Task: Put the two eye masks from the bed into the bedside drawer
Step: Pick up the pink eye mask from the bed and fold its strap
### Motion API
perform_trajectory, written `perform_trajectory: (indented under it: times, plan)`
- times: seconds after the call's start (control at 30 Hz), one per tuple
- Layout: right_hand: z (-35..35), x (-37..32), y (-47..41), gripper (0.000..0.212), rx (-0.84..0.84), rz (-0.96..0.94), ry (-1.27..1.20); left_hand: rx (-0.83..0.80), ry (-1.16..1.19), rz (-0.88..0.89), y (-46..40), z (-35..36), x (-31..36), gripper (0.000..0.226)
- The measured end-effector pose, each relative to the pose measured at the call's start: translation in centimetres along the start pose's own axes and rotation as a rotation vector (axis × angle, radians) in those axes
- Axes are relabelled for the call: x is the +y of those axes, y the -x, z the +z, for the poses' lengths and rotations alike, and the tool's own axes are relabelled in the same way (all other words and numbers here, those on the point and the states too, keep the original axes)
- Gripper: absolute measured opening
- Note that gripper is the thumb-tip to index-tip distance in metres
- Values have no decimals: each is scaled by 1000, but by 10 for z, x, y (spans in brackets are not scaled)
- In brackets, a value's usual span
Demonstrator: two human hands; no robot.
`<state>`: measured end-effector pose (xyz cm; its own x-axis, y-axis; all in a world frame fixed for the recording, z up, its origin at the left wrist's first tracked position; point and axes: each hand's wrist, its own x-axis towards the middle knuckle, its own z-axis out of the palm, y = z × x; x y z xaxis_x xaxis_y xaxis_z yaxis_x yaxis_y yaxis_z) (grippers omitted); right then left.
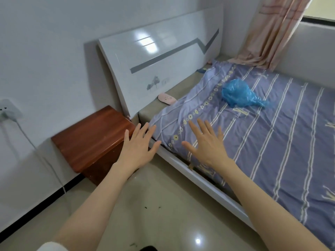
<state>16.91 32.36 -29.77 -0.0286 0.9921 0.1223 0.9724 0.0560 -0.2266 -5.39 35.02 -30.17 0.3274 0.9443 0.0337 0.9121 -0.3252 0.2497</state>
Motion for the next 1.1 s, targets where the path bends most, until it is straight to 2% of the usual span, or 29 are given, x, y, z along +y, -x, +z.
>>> perform_trajectory:
  times: [0.17,0.5,0.7,0.97,1.1]
  plan:
    - [23,15,-91,71,-50,16,-3,-25,29,-1,-88,16,-31,60]
    - [88,28,-288,71,-178,104,9,-177,36,36,-296,52,-126,60]
    - [120,44,-379,70,-238,164,-19,-289,62,53,-392,77,-155,62]
    - [199,108,-499,68,-374,196,-43,-455,124,32,-498,165,-176,58]
    - [261,147,-568,63,-417,189,-106,-450,166,-16,-551,228,-180,56]
